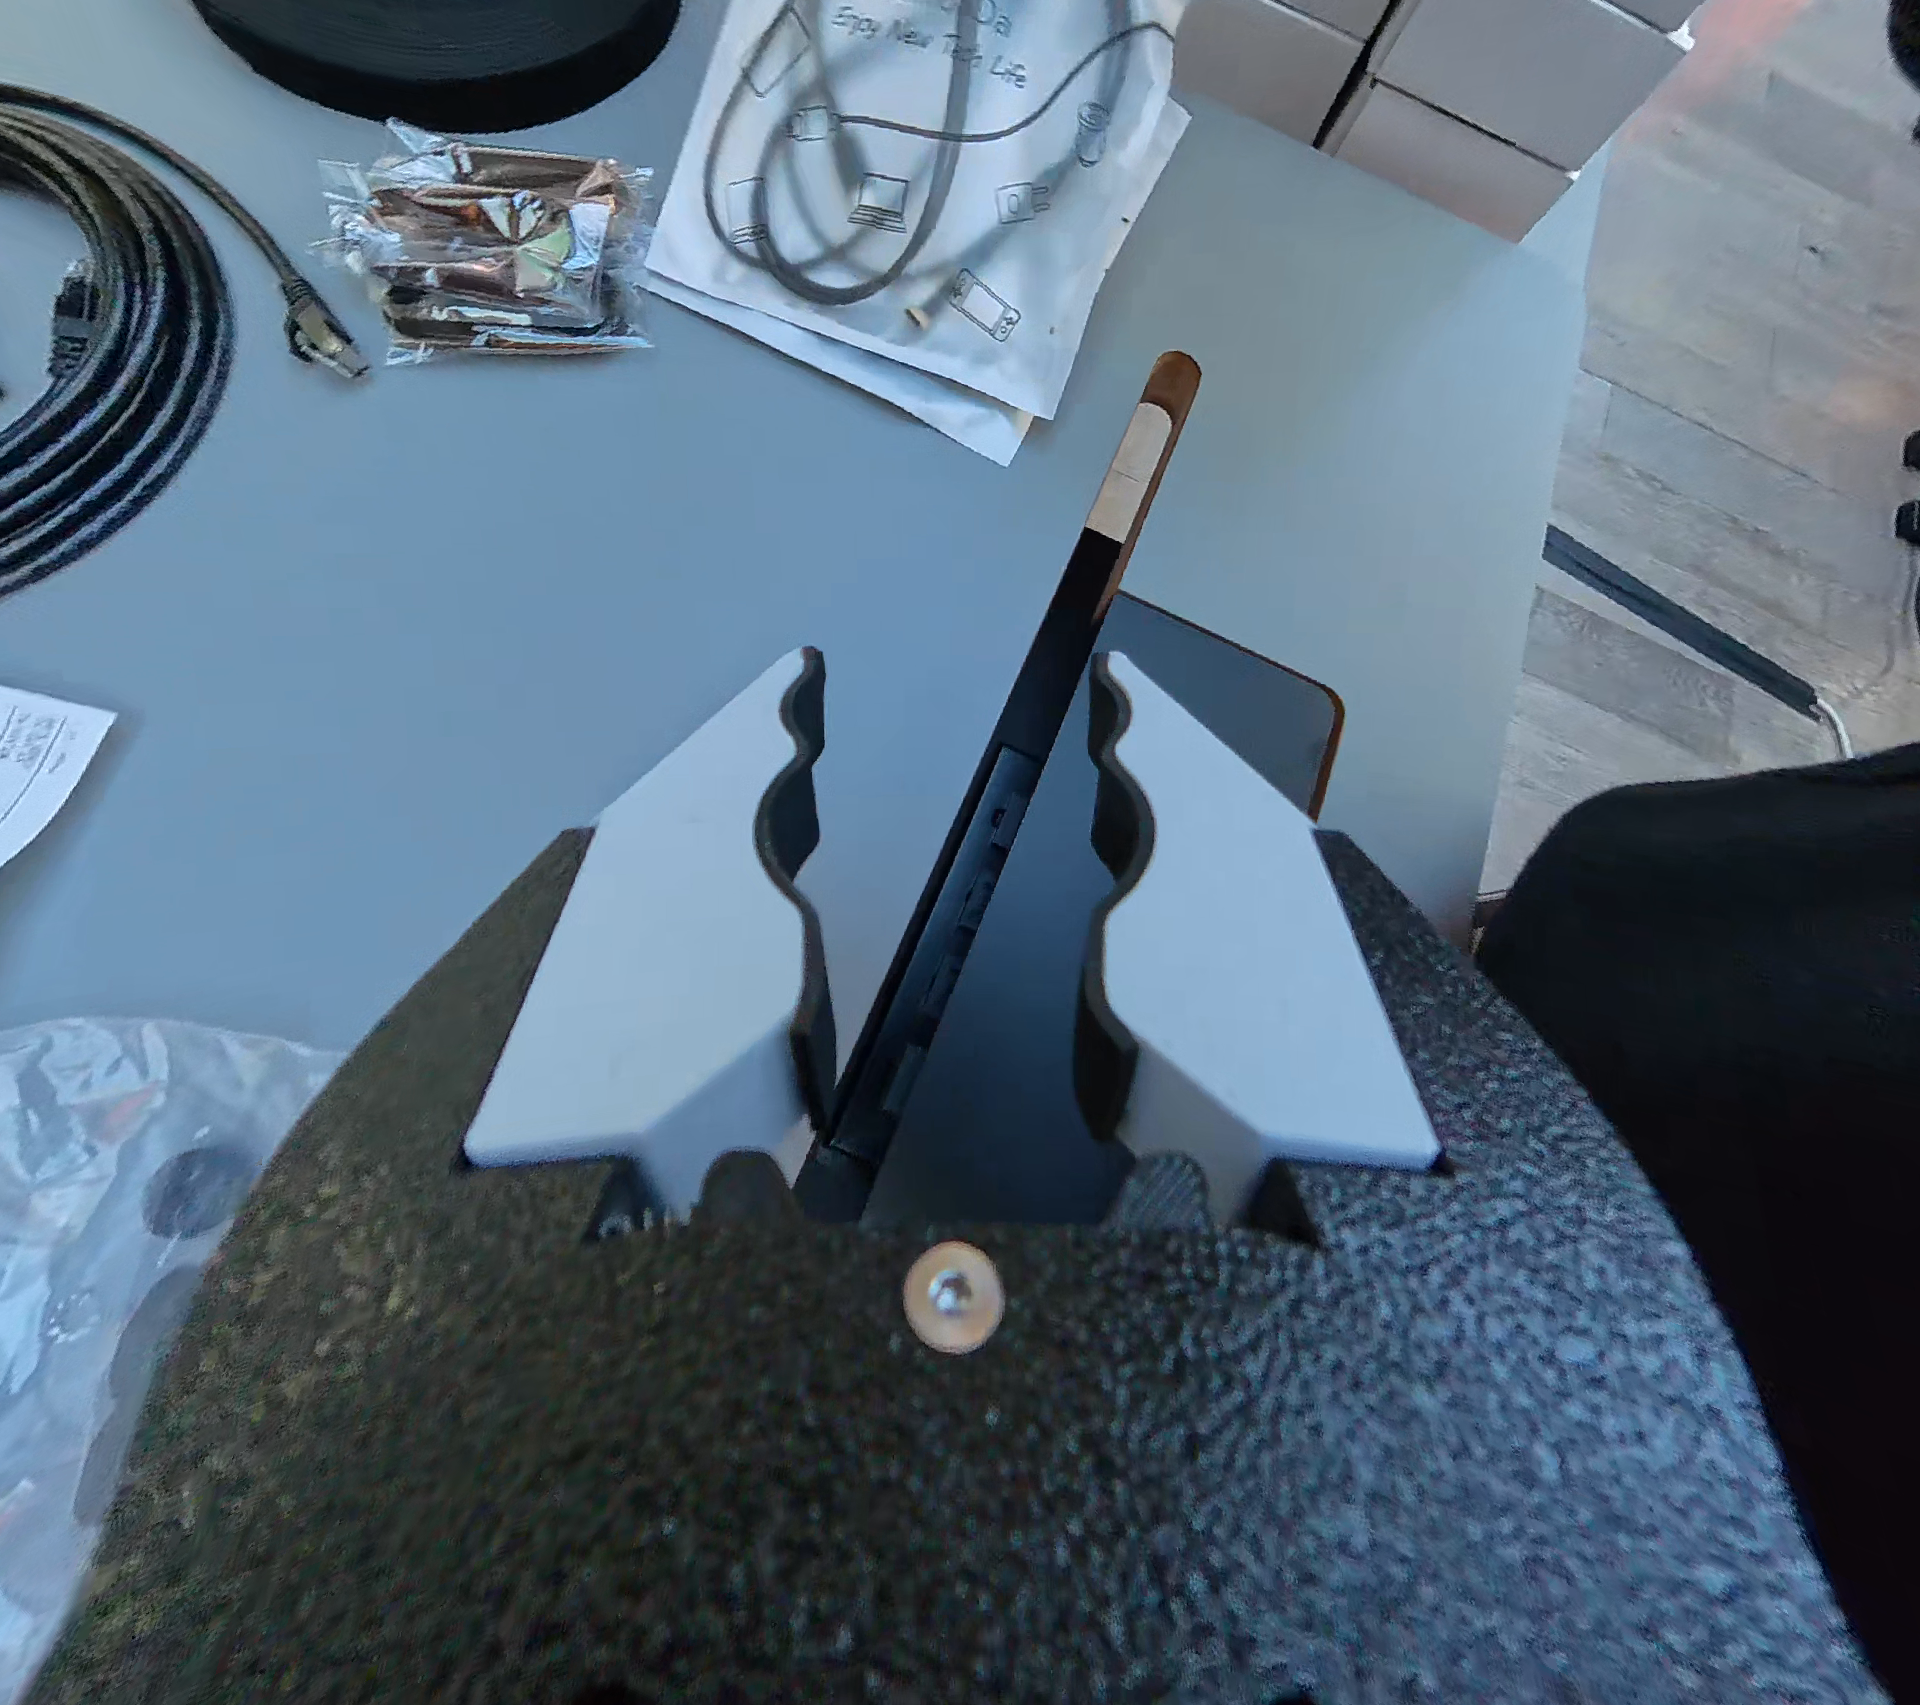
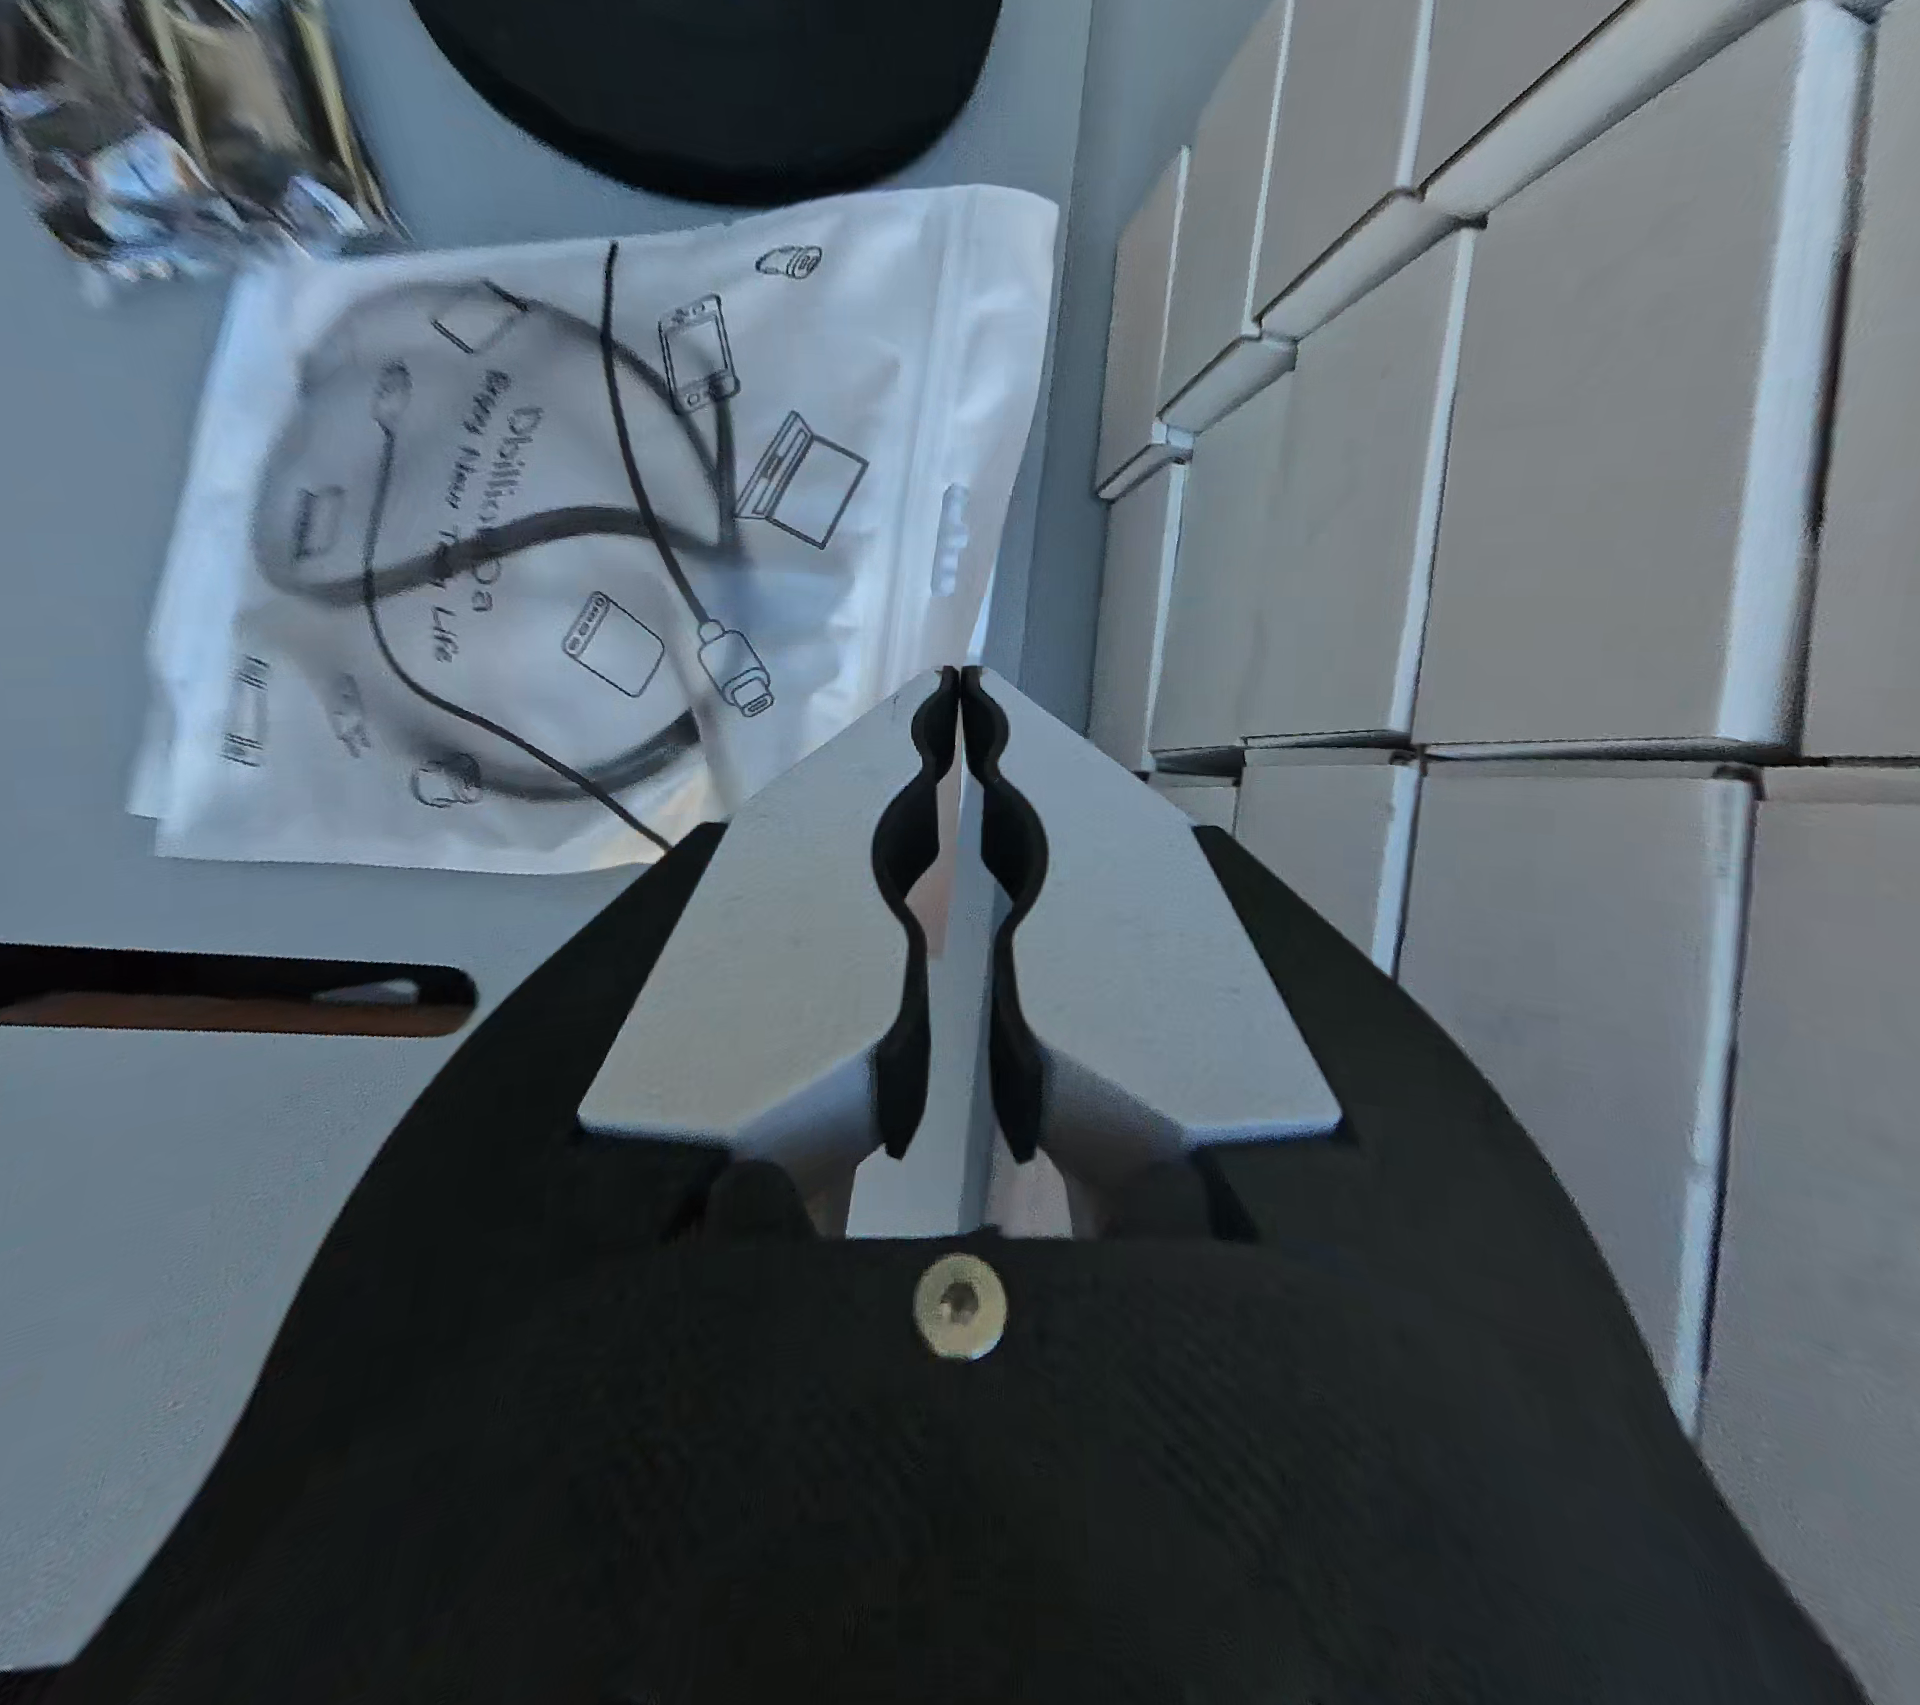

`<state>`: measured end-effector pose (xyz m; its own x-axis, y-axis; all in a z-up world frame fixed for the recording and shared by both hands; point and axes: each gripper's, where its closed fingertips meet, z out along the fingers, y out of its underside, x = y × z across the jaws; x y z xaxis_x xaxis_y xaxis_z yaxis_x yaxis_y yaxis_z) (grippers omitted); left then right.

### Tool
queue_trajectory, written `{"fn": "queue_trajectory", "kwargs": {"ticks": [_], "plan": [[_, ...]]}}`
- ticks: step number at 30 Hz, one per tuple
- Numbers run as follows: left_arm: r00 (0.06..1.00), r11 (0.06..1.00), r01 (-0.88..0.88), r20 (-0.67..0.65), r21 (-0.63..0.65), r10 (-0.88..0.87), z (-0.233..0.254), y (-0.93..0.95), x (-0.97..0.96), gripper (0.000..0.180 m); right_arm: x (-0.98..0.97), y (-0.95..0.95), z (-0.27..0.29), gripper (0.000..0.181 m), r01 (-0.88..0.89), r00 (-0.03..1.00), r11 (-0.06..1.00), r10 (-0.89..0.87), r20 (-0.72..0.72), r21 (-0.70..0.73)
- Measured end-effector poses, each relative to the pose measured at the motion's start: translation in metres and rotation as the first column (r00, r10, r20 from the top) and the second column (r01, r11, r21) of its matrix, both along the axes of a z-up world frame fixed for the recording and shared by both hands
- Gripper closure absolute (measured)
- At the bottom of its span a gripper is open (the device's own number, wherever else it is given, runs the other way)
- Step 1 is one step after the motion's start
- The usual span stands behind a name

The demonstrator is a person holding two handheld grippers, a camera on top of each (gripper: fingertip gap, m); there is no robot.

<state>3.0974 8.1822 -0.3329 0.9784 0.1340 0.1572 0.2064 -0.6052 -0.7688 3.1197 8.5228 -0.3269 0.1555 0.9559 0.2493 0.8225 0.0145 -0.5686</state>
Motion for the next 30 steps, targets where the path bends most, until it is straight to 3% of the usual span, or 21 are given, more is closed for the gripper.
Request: {"fn": "queue_trajectory", "kwargs": {"ticks": [8,11,13,15,19,25,30], "plan": [[0.996,0.996,-0.088,0.02,-0.004,0.088,-0.002,-0.017,-0.017,0.132,-0.016,-0.006,-0.042,0.167,-0.061,0.997,0.995,0.058,0.047,0.077],[0.993,0.993,-0.113,0.025,-0.015,0.114,-0.004,-0.025,-0.021,0.132,-0.019,0.004,-0.034,0.155,-0.016,0.998,0.976,0.003,0.059,0.218],[0.991,0.991,-0.134,0.025,-0.016,0.134,-0.005,-0.031,-0.025,0.132,-0.036,-0.014,-0.04,0.147,-0.071,0.997,0.986,0.072,-0.004,0.15],[0.987,0.987,-0.158,0.027,-0.017,0.158,-0.005,-0.036,-0.029,0.132,-0.043,-0.031,-0.059,0.148,-0.127,0.992,0.988,0.125,0.03,0.083],[0.978,0.978,-0.206,0.027,-0.011,0.206,-0.004,-0.045,-0.041,0.132,-0.052,-0.04,-0.077,0.181,-0.196,0.98,0.972,0.189,0.065,0.13],[0.966,0.966,-0.257,0.028,-0.008,0.257,-0.005,-0.057,-0.056,0.131,-0.053,-0.031,-0.093,0.181,-0.211,0.972,0.952,0.18,0.15,0.22],[0.952,0.952,-0.305,0.025,0.006,0.305,-0.001,-0.07,-0.07,0.131,-0.056,-0.026,-0.085,0.181,-0.184,0.979,0.955,0.156,0.135,0.231]]}}
